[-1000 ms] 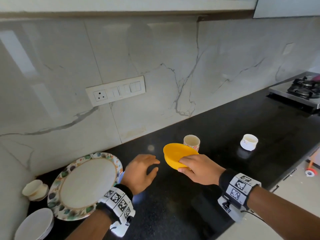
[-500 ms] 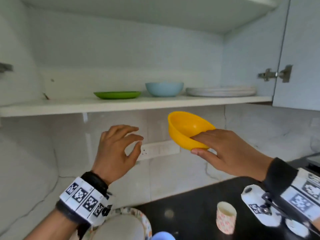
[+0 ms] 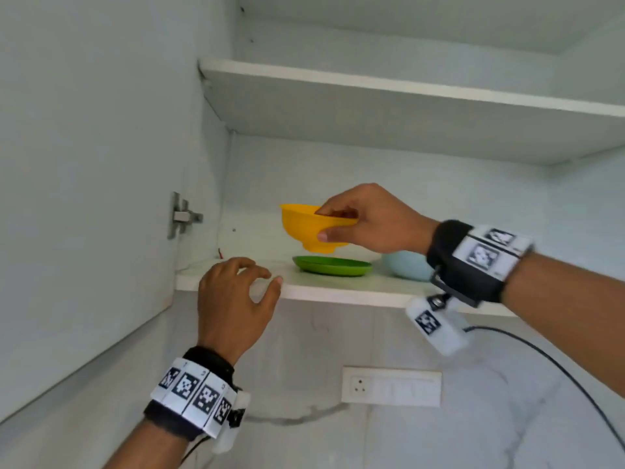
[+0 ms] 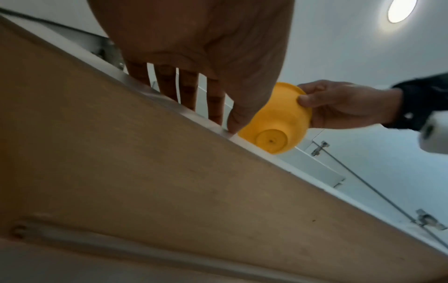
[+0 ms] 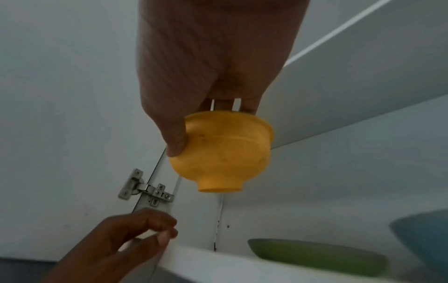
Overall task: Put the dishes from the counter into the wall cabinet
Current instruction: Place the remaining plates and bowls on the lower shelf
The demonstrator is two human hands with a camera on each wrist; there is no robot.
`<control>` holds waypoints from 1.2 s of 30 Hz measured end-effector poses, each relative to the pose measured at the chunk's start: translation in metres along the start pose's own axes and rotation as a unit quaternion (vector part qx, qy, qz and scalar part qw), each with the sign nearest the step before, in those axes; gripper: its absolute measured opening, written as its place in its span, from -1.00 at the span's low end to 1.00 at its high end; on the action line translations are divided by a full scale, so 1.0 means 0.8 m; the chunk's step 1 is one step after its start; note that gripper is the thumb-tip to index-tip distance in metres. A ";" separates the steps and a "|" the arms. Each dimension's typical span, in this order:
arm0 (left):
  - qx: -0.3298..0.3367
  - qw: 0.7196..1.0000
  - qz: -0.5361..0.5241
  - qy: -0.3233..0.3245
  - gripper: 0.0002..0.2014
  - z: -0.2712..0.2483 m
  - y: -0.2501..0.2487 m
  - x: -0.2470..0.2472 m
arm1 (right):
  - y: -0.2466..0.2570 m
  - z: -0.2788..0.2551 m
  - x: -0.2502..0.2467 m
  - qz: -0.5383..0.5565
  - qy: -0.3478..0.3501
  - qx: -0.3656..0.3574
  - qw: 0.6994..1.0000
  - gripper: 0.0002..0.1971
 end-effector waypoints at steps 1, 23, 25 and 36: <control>0.002 1.000 0.003 0.002 -0.60 -0.001 0.002 0.000 | -0.001 0.022 0.009 0.005 0.017 0.013 1.000 -0.84; 0.023 0.999 0.022 0.032 -0.69 -0.003 0.013 0.002 | -0.088 0.236 0.171 -0.092 0.254 0.076 0.960 -0.71; 0.019 0.998 0.026 0.045 -0.68 -0.002 0.013 0.000 | -0.090 0.238 0.182 -0.102 0.269 0.071 0.955 -0.70; 0.011 0.998 0.028 0.051 -0.56 -0.001 0.018 0.007 | -0.092 0.231 0.205 -0.110 0.326 0.084 0.935 -0.48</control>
Point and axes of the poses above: each hand's wrist, its own z-axis towards the middle knuckle, its own x-axis out of the palm, y = z × x, the point moved 3 cm from there along z, towards the middle knuckle, and after that the axes turned 3 degrees about -y, right-handed, at the moved point
